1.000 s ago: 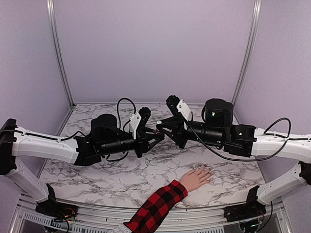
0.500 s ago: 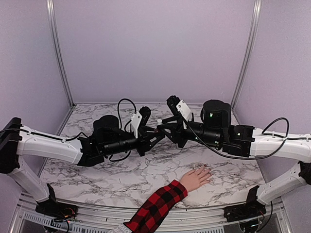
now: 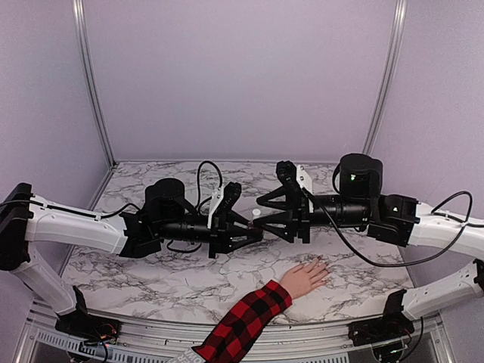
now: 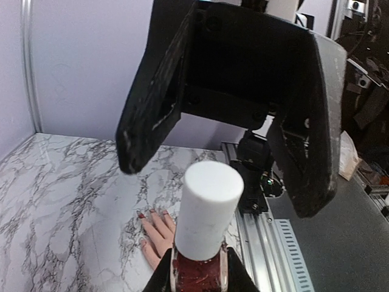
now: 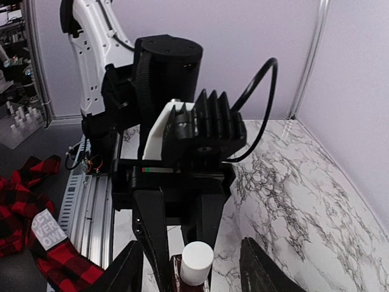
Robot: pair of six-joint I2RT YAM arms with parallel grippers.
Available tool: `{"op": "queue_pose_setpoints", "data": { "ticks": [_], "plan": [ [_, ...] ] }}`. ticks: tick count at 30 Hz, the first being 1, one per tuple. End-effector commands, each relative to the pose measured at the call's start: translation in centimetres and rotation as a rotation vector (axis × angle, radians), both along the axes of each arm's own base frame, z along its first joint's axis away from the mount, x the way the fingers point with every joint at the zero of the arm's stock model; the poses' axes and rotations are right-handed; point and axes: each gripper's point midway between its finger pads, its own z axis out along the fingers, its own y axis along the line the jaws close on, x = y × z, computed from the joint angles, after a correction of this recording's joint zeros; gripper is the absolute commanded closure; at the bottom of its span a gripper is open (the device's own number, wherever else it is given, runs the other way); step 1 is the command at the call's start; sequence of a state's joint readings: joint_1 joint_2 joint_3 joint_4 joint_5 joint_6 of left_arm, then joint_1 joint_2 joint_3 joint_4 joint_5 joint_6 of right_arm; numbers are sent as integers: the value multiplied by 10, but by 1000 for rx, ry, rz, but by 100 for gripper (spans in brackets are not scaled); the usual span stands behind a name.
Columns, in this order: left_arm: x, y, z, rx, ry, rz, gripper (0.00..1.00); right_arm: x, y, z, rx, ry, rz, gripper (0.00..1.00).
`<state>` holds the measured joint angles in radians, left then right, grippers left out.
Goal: Paint the nails
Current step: Screw the nail polish bottle cap onto the nail polish bottle.
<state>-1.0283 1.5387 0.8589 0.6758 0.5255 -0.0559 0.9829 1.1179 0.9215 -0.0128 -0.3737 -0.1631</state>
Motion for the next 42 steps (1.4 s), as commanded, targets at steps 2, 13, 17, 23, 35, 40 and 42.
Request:
{"op": "queue_pose_setpoints", "data": {
  "ticks": [2, 13, 17, 23, 35, 40, 42],
  "plan": [
    [-47, 6, 22, -42, -29, -260, 100, -46, -1, 11, -15, -13, 276, 49],
    [-73, 8, 23, -41, -7, -398, 100, -72, 1, 16, -31, 11, 450, 60],
    [-77, 7, 22, -39, -1, -417, 100, -76, 5, 12, -47, 21, 474, 61],
    [-77, 7, 22, -38, -5, -419, 100, -79, 9, 7, -69, 39, 490, 61],
    [-73, 10, 29, -52, -42, -372, 100, -74, 13, 1, -76, 67, 457, 83],
    [-71, 12, 31, -57, -47, -354, 100, -74, 12, 2, -68, 69, 451, 90],
    [-70, 14, 33, -60, -51, -344, 100, -73, 12, 1, -68, 65, 442, 91]
  ]
}}
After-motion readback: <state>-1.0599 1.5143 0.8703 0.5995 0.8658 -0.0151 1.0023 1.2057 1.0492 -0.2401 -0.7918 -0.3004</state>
